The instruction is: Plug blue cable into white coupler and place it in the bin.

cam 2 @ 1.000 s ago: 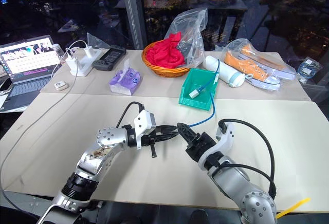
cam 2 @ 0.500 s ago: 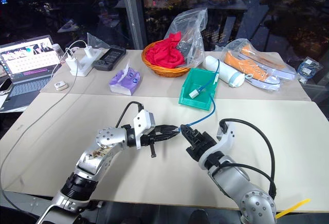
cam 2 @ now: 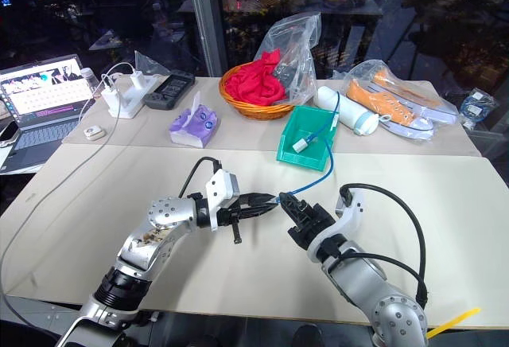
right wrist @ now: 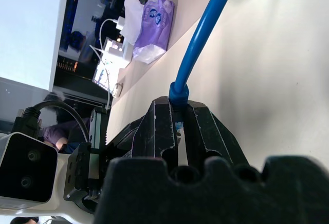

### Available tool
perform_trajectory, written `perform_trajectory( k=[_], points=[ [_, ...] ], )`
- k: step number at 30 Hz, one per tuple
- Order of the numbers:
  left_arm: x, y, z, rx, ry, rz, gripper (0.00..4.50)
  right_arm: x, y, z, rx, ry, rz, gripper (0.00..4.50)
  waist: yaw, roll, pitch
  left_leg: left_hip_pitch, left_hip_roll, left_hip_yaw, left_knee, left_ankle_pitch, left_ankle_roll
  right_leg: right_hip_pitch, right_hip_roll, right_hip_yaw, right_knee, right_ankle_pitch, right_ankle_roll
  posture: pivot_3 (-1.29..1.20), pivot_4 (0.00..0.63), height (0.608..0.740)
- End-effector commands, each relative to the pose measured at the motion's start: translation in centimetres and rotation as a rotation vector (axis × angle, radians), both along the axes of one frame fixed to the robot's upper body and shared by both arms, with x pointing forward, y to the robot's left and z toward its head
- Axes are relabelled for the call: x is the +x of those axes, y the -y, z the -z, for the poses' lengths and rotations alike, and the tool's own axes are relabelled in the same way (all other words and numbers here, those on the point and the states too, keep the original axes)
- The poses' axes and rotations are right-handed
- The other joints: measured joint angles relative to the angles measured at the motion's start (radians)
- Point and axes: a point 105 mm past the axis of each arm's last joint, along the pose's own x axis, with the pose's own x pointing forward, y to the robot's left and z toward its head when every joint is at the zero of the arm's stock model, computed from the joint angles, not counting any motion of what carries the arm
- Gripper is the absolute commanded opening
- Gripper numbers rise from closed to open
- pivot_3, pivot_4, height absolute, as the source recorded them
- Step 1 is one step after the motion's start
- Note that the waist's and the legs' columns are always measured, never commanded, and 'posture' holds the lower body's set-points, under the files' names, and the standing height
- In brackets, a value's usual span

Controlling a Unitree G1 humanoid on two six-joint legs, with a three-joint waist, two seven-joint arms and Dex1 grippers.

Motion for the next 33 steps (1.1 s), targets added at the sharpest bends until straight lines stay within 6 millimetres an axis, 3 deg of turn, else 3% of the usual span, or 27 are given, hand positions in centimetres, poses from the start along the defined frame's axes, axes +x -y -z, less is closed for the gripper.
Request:
perform_trajectory(
  k=[1, 6, 7, 11, 15, 21, 23, 27, 33],
  points=[
    [-0.5, 0.3, -0.9, -0.013, 0.030, 0.020, 0.08, -0.4, -0.6, -1.7, 0.021, 0.076, -0.039, 0.05, 0.000, 0.000, 0.000, 0.000, 0.000, 0.000, 0.000, 0.000, 0.000, 0.000, 0.000, 0.000, 0.000, 0.000, 0.000, 0.00, 0.150, 0.740],
    [-0.5, 0.2, -1.0, -0.023, 0.026, 0.020, 0.08, -0.3, -0.7, -1.6, 0.015, 0.078, -0.043, 0.05, 0.000, 0.000, 0.000, 0.000, 0.000, 0.000, 0.000, 0.000, 0.000, 0.000, 0.000, 0.000, 0.000, 0.000, 0.000, 0.00, 0.150, 0.740],
    [-0.5, 0.2, -1.1, -0.030, 0.026, 0.019, 1.08, -0.3, -0.7, -1.6, 0.015, 0.078, -0.043, 0.00, 0.000, 0.000, 0.000, 0.000, 0.000, 0.000, 0.000, 0.000, 0.000, 0.000, 0.000, 0.000, 0.000, 0.000, 0.000, 0.00, 0.150, 0.740],
    [-0.8, 0.1, -1.2, -0.044, -0.022, 0.029, 2.39, 0.2, 0.1, -2.1, 0.010, 0.102, 0.000, 0.00, 0.000, 0.000, 0.000, 0.000, 0.000, 0.000, 0.000, 0.000, 0.000, 0.000, 0.000, 0.000, 0.000, 0.000, 0.000, 0.00, 0.150, 0.740],
    [0.5, -1.4, -1.9, -0.061, -0.006, -0.083, 2.39, 0.5, 0.8, -2.7, -0.006, 0.144, 0.043, 0.00, 0.000, 0.000, 0.000, 0.000, 0.000, 0.000, 0.000, 0.000, 0.000, 0.000, 0.000, 0.000, 0.000, 0.000, 0.000, 0.00, 0.150, 0.740],
    [2.2, -6.8, -2.6, -0.079, 0.024, -0.392, 2.39, 0.6, 1.8, -3.5, -0.024, 0.209, 0.105, 0.00, -0.004, 0.000, 0.000, 0.000, 0.000, 0.000, 0.000, 0.000, 0.000, -0.001, 0.000, 0.000, 0.000, 0.000, 0.000, 0.00, 0.150, 0.740],
    [0.9, -8.8, -2.4, -0.110, -0.007, -0.504, 2.39, 0.6, 2.0, -3.7, -0.013, 0.220, 0.120, 0.00, -0.005, 0.001, 0.000, 0.000, 0.000, 0.000, -0.001, 0.000, 0.000, -0.001, 0.000, 0.000, 0.000, 0.000, 0.000, 0.00, 0.150, 0.740],
    [-2.1, -10.3, -1.9, -0.163, -0.078, -0.651, 2.39, 0.9, 2.7, -3.9, 0.004, 0.230, 0.146, 0.00, -0.003, 0.001, 0.001, -0.001, 0.000, 0.000, -0.002, 0.000, 0.000, -0.001, 0.000, 0.000, 0.001, 0.000, 0.001, 0.00, 0.150, 0.740],
    [-3.9, -12.8, -0.4, -0.218, -0.149, -0.968, 2.39, 1.7, 2.6, -4.1, 0.053, 0.231, 0.123, 0.00, 0.002, 0.001, 0.001, -0.002, 0.000, 0.000, -0.002, 0.000, 0.000, -0.001, 0.000, 0.000, 0.000, 0.000, 0.000, 0.00, 0.150, 0.740]
  ],
)
